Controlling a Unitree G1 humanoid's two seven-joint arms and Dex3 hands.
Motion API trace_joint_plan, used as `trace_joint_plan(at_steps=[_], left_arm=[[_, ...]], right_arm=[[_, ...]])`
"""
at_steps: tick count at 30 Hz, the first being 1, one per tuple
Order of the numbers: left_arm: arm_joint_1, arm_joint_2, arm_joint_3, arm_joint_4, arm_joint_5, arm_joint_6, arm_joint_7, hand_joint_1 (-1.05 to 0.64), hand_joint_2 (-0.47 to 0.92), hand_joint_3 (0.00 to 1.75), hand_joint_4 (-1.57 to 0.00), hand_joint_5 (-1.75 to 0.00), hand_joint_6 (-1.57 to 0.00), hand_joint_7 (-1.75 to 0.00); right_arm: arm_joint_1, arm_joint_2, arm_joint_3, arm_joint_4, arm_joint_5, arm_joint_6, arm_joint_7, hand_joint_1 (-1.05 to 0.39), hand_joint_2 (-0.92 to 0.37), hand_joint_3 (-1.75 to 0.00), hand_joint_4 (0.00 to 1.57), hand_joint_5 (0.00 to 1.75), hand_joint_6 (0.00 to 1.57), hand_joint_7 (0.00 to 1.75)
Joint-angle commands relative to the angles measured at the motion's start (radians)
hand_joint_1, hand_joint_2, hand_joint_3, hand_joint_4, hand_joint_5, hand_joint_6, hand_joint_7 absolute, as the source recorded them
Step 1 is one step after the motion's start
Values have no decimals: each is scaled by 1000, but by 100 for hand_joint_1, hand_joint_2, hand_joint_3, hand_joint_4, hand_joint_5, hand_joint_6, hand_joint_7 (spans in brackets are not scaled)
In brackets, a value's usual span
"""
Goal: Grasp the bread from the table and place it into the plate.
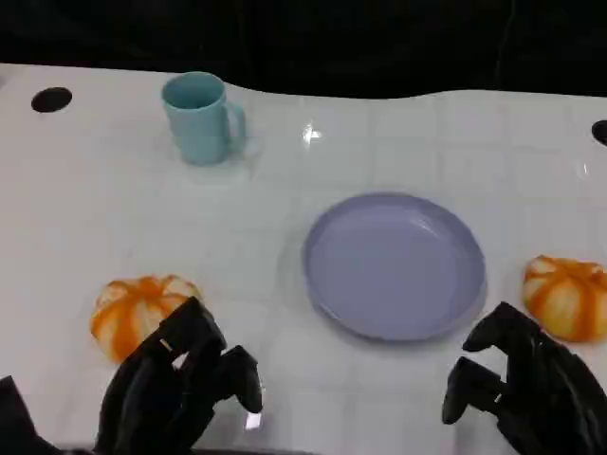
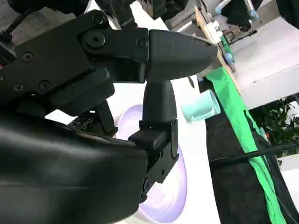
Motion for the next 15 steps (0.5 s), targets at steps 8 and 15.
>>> trace_joint_plan(at_steps=[8,15], left_arm=[[14,9,8,-10,3,-8,4,-52,92,36,-82,-175,-58,-175],[15,11,11,-11,-8,3,-2,-51,92,35,-81,-175,-57,-175]], right_arm=[[8,-9,-2,-18,5,5,-8,-57,-85,-63,77,175,48,175],[9,-8,-1,-16,6,0,-5,-57,-84,-62,76,175,45,175]])
